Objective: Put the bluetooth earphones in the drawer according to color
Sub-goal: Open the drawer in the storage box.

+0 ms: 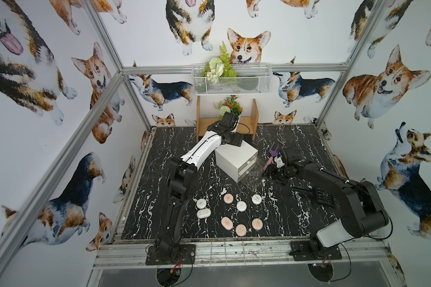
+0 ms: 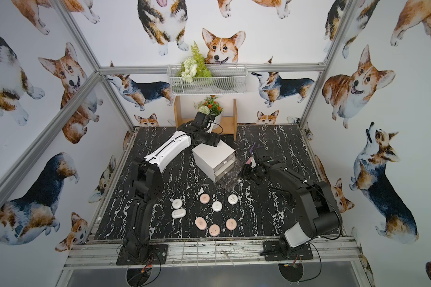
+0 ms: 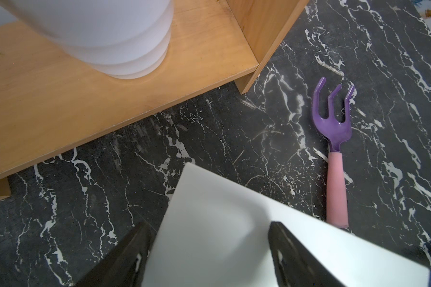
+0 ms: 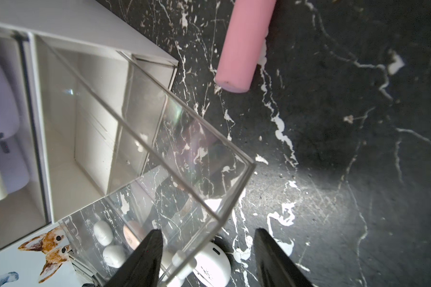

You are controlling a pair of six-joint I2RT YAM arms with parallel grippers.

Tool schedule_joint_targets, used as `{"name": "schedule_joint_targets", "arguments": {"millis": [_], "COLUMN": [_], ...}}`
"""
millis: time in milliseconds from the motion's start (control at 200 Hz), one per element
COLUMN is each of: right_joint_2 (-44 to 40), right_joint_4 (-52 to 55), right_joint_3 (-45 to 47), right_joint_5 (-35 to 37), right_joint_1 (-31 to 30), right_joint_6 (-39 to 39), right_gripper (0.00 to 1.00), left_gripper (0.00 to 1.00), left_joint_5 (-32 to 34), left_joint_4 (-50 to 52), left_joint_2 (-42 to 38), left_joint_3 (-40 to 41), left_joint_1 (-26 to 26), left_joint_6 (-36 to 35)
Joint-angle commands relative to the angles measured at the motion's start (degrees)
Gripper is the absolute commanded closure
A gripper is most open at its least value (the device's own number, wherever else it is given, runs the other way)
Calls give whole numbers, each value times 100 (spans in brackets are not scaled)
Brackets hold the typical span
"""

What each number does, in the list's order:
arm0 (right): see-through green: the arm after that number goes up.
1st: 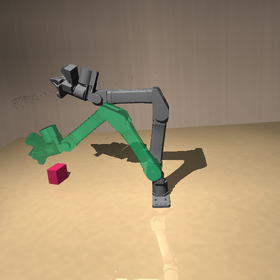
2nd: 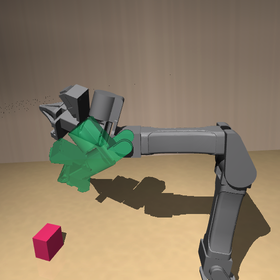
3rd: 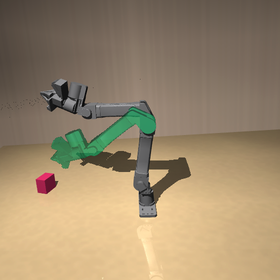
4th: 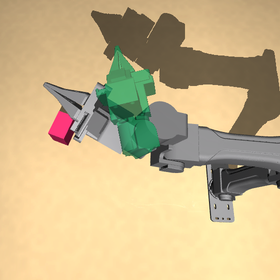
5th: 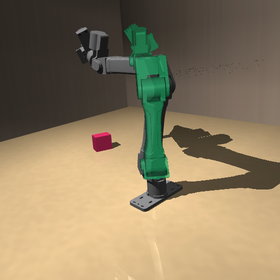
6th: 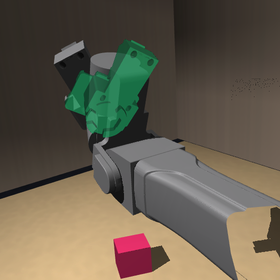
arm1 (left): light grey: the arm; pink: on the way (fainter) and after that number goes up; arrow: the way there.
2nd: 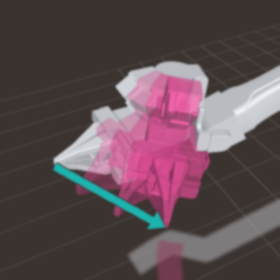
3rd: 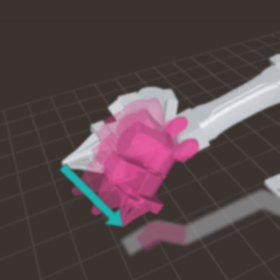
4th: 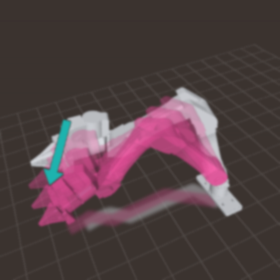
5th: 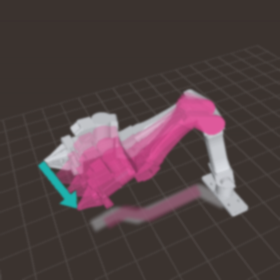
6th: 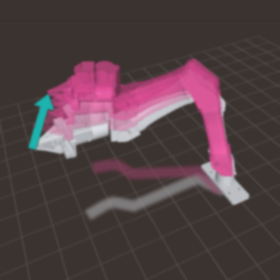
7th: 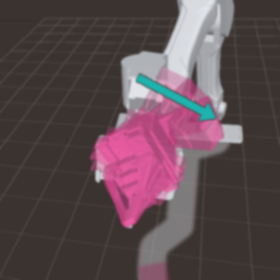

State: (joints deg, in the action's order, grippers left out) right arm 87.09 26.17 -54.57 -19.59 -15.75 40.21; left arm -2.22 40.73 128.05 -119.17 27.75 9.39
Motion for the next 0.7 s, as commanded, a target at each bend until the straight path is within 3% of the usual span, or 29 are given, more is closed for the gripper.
{"name": "schedule_joint_targets", "arguments": {"millis": [0, 240, 495, 696], "right_joint_2": [-34, -147, -324, -766], "right_joint_4": [308, 296, 543, 859], "right_joint_3": [-100, -200, -937, -1061], "right_joint_5": [129, 85, 97, 271], "right_joint_1": [-7, -12, -16, -24], "right_joint_6": [-142, -136, -187, -186], "right_gripper": [36, 36, 33, 31], "left_gripper": [21, 21, 20, 12], "left_joint_5": [188, 152, 151, 302], "left_joint_4": [1508, 1473, 1481, 1534], "left_joint_2": [186, 181, 159, -29], "left_joint_3": [122, 140, -12, -296], "left_joint_1": [20, 22, 29, 29], "left_joint_6": [-252, -236, -174, -115]}}
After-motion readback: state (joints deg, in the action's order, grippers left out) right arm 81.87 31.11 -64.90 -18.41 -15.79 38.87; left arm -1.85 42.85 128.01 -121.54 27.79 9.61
